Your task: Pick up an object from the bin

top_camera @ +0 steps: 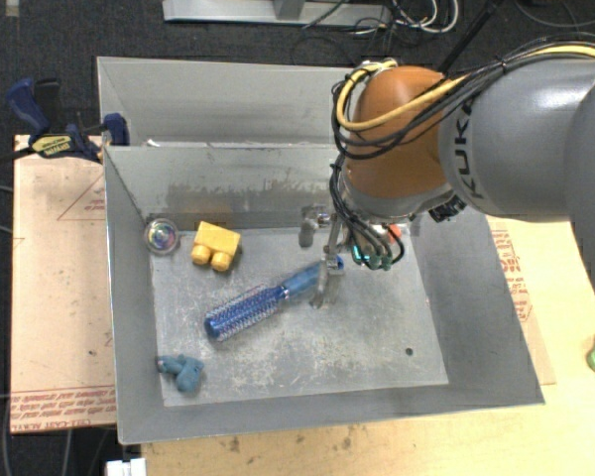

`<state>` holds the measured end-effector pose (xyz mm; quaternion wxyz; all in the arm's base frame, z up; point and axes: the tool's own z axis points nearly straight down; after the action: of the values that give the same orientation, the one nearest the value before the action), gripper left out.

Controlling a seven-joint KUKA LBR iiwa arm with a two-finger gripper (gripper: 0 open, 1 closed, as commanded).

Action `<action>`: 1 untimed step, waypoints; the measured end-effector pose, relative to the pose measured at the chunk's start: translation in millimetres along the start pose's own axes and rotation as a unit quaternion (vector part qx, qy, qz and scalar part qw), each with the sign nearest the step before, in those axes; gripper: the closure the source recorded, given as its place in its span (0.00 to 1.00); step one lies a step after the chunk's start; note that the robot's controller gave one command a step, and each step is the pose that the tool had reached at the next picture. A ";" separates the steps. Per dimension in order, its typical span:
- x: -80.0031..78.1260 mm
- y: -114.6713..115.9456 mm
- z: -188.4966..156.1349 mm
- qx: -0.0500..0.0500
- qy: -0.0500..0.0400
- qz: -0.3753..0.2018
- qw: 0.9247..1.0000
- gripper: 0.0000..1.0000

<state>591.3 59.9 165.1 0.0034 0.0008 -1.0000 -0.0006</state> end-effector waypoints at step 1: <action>-31.8 7.2 98.3 0.000 -0.002 -0.090 0.996 0.00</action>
Offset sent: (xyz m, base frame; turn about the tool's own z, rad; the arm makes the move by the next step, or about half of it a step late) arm 0.0319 0.0064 -0.0951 -0.1804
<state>622.4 67.2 66.6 0.0015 0.0905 -0.9959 -0.0007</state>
